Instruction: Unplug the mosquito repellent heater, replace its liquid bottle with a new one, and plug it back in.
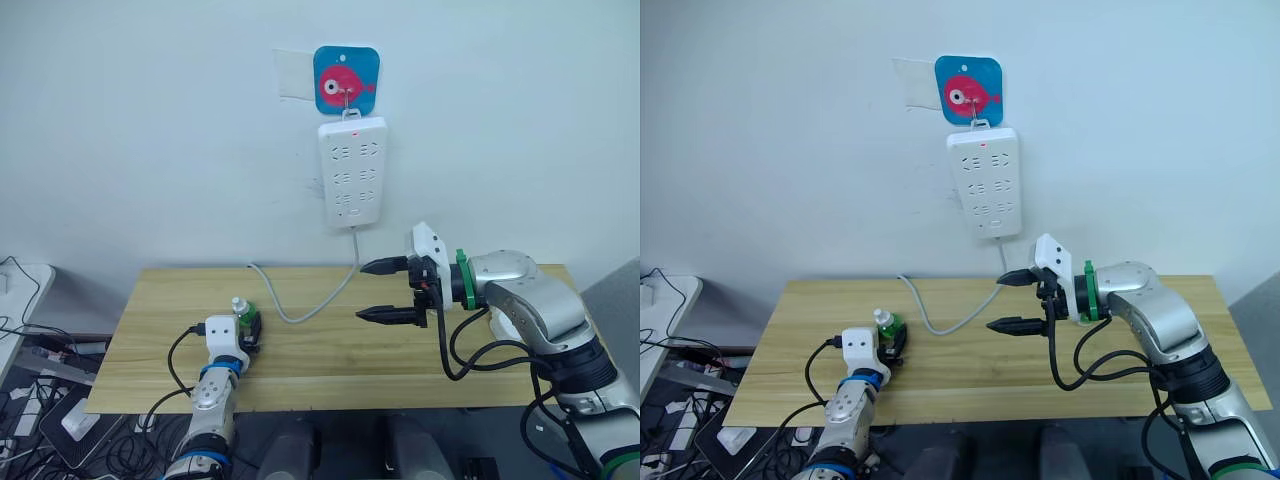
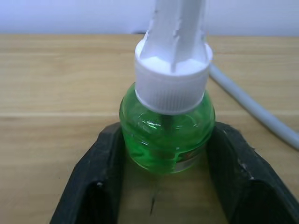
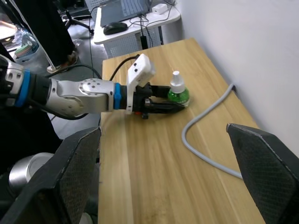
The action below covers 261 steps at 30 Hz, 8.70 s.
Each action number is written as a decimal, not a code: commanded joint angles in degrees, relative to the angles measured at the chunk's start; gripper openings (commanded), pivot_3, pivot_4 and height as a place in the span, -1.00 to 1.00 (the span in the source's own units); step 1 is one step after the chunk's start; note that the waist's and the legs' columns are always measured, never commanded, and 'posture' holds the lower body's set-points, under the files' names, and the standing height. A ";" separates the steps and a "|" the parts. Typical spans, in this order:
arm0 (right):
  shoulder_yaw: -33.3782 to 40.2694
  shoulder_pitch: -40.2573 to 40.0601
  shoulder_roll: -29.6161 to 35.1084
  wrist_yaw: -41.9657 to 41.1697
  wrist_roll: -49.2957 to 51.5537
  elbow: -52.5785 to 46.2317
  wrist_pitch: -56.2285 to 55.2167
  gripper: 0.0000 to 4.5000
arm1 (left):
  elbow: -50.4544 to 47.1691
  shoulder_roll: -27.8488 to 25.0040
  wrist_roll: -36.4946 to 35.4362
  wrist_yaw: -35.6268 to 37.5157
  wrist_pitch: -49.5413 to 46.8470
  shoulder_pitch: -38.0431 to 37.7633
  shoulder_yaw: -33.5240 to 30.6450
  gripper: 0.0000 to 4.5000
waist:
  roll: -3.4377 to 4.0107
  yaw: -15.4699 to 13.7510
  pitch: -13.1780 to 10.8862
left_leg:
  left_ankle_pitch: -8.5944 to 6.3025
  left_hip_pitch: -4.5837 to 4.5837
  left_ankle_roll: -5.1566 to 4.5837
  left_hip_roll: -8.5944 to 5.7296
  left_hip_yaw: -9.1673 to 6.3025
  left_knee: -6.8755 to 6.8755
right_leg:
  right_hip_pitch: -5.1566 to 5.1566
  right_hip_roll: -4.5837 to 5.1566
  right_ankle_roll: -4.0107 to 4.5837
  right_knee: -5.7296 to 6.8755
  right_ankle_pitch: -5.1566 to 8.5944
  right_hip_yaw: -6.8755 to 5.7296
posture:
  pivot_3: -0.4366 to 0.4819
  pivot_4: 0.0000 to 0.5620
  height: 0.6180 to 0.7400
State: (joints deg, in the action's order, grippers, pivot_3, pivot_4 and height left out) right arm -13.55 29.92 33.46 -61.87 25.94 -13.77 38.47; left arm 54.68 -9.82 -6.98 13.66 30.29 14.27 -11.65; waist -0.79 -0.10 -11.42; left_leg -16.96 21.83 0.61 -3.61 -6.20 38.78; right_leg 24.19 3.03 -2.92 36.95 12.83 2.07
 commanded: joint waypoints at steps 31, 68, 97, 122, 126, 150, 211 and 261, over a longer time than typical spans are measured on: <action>-0.05 -7.31 -9.86 13.82 -4.91 -0.42 -7.17 0.70 | -66.93 -16.46 -6.09 36.81 -47.14 -1.04 24.93 -0.03 | 0.02 1.65 -0.55 | 0.02 0.01 0.05 0.06 -0.01 -0.05 | 0.03 -0.08 0.02 0.00 0.01 0.03 | -0.14 -0.33 1.00; 1.96 0.18 -0.90 -10.37 -0.87 1.85 -9.29 0.99 | -61.45 -20.25 -10.70 48.14 -39.43 1.31 21.45 -0.03 | 0.00 0.90 -0.55 | 0.16 0.20 0.31 0.01 0.01 -0.03 | 0.18 0.00 0.02 -0.08 0.00 0.07 | -0.10 -0.33 1.00; 2.74 -6.42 -14.73 21.67 -6.85 -6.14 -6.42 -0.53 | -59.63 -12.55 -8.20 35.76 -41.54 3.75 21.10 -0.03 | 0.01 2.03 -0.55 | 0.19 0.05 0.33 0.08 0.03 -0.02 | 0.14 -0.13 0.07 0.15 -0.05 0.08 | -0.17 -0.35 1.00; -3.45 11.90 -9.61 -23.24 -0.24 13.57 -12.14 0.07 | -62.29 -22.17 -11.01 60.27 -38.28 3.19 27.24 -0.03 | 0.01 1.87 -0.53 | 0.21 0.02 0.35 0.15 0.02 0.00 | 0.13 -0.22 0.09 0.12 -0.05 0.10 | -0.08 -0.41 1.00; -0.30 7.99 -6.02 -19.60 1.15 8.71 -9.08 0.70 | -61.32 -20.65 -11.68 56.75 -39.73 3.01 25.49 -0.03 | -0.01 1.59 -0.52 | 0.28 0.06 0.49 0.15 -0.03 0.01 | 0.15 -0.19 0.09 0.11 -0.05 0.07 | -0.12 -0.40 1.00; 0.87 -1.98 -12.78 18.94 -11.64 -0.24 -9.14 0.99 | -60.96 -15.73 -9.66 42.37 -43.20 3.16 23.02 -0.03 | -0.01 2.33 -0.52 | 0.30 0.01 0.51 0.12 0.08 0.01 | 0.15 -0.16 0.09 0.20 -0.06 0.13 | -0.22 -0.38 1.00; 4.55 -4.04 -8.66 16.56 5.93 -6.69 2.56 0.26 | -60.96 -17.29 -9.96 44.16 -42.42 2.61 22.61 -0.03 | -0.02 3.31 -0.51 | 0.18 -0.01 0.30 0.15 0.09 0.03 | 0.11 -0.19 0.08 0.19 -0.06 0.14 | -0.24 -0.37 1.00; 7.35 -7.28 -21.55 41.83 -23.79 45.83 -44.86 -0.88 | -67.16 -19.95 -10.05 40.32 -45.19 -5.54 19.39 -0.03 | -0.04 3.20 -0.49 | 0.19 -0.06 0.32 0.16 0.20 -0.02 | 0.16 -0.28 0.09 0.26 -0.06 0.26 | -0.09 -0.36 1.00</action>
State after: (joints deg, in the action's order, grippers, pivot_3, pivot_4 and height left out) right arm -7.34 21.59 12.33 -20.68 2.76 31.82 -3.75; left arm -10.21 -29.49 -15.80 54.19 -14.92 8.89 8.68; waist -0.83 3.09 -11.91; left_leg -16.77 21.76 0.93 -3.44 -6.01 38.76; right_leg 24.35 2.74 -2.83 37.22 12.77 2.34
